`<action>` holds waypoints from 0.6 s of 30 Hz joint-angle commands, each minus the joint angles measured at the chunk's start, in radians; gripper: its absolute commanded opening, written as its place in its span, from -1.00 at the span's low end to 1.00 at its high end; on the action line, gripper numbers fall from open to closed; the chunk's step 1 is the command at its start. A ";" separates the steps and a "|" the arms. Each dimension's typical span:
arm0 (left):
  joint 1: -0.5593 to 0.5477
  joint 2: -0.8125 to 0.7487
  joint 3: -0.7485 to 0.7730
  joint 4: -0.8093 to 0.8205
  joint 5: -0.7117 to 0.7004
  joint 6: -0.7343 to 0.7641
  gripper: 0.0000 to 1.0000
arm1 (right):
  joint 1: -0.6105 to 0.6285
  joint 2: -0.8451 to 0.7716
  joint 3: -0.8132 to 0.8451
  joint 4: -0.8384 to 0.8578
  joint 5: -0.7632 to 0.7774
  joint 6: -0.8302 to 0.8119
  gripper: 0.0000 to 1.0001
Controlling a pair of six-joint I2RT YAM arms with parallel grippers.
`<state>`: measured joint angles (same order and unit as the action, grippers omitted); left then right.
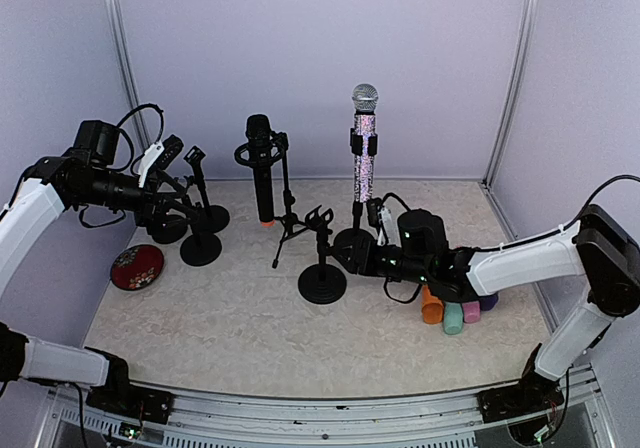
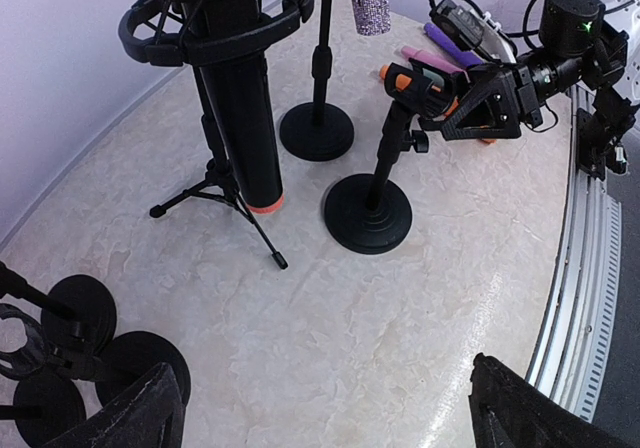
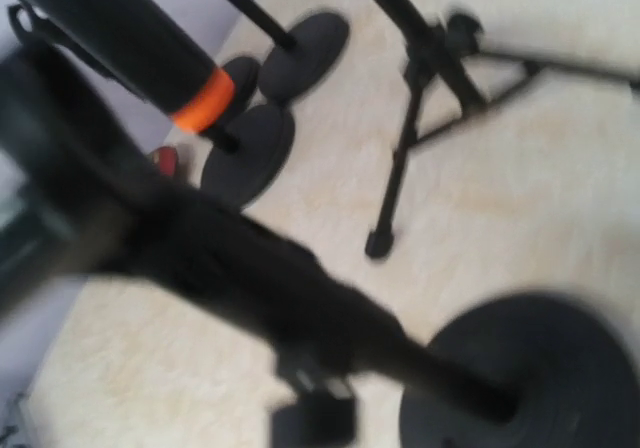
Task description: Remove the microphone from the stand
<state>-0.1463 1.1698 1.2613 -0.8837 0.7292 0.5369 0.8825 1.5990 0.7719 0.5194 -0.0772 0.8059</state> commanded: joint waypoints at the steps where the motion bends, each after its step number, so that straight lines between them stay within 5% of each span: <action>1: 0.005 -0.010 -0.012 -0.003 0.019 0.005 0.93 | 0.061 -0.002 0.113 -0.103 0.162 -0.220 0.07; 10: 0.004 -0.006 -0.009 0.001 0.022 0.005 0.93 | 0.168 0.068 0.293 -0.240 0.476 -0.514 0.22; 18: 0.005 -0.011 -0.010 -0.006 0.010 0.020 0.93 | 0.196 0.156 0.355 -0.254 0.565 -0.604 -0.13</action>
<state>-0.1463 1.1698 1.2610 -0.8841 0.7300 0.5400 1.0649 1.7226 1.1007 0.2886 0.4076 0.2779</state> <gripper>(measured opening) 0.966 0.457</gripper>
